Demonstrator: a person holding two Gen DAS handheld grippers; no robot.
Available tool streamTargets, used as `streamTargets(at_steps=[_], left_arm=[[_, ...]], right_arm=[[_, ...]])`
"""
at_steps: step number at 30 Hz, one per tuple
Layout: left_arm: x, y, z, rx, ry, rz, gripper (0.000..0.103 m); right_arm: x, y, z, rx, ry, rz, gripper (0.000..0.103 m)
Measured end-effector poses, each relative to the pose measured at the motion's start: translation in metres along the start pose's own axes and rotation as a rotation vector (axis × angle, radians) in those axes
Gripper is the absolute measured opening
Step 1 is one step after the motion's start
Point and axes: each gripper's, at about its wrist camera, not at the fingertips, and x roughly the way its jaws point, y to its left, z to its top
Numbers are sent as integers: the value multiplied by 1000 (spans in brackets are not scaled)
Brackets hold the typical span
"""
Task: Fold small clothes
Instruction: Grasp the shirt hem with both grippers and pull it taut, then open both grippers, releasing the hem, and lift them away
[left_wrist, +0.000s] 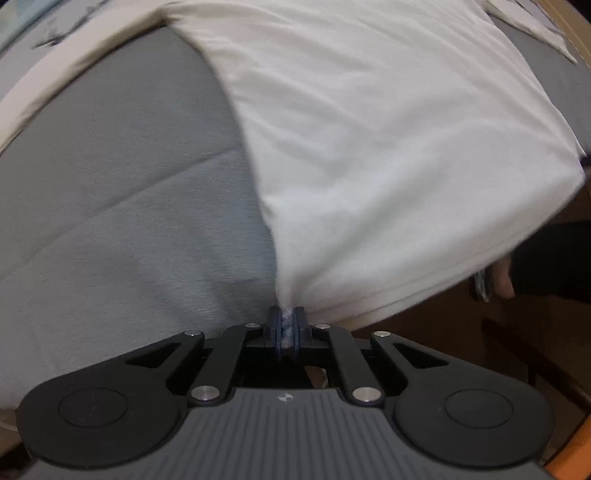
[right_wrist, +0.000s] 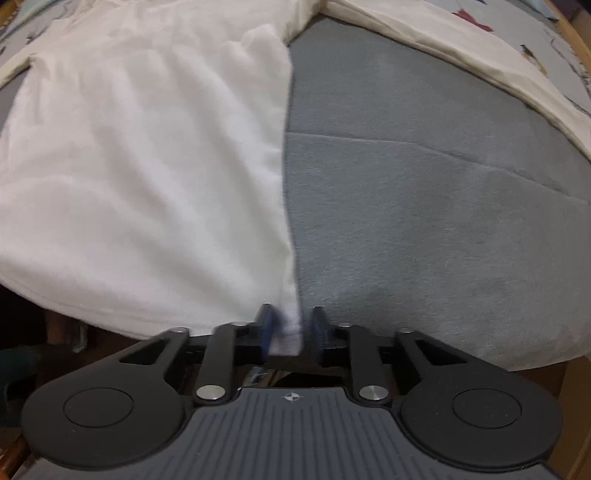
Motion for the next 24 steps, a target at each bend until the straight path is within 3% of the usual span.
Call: streamTargets(at_steps=[4, 6, 9, 11, 13, 16, 20, 22, 24], left_arm=[[3, -2, -3, 5, 30, 12, 6], [4, -5, -7, 23, 41, 39, 12], [-10, -10, -3, 14, -50, 46, 22], [-24, -8, 2, -19, -133, -41, 24], [-26, -11, 4, -32, -151, -105, 24], [-15, -19, 6, 8, -96, -68, 24], [2, -22, 3, 53, -16, -3, 24], [-4, -22, 6, 45, -61, -25, 24], [-8, -20, 8, 22, -101, -60, 33]], right_arm=[[-3, 4, -1, -25, 2, 49, 6], [1, 1, -1, -23, 28, 34, 6], [-3, -2, 3, -12, 17, 13, 8], [-15, -1, 5, -18, -56, -26, 17], [-35, -1, 7, -22, -173, -5, 29], [-49, -2, 8, -18, -252, 82, 35], [-33, 15, 10, -127, -164, 39, 37], [-25, 22, 7, -180, -110, 11, 37], [-21, 28, 10, -200, -100, 14, 38]])
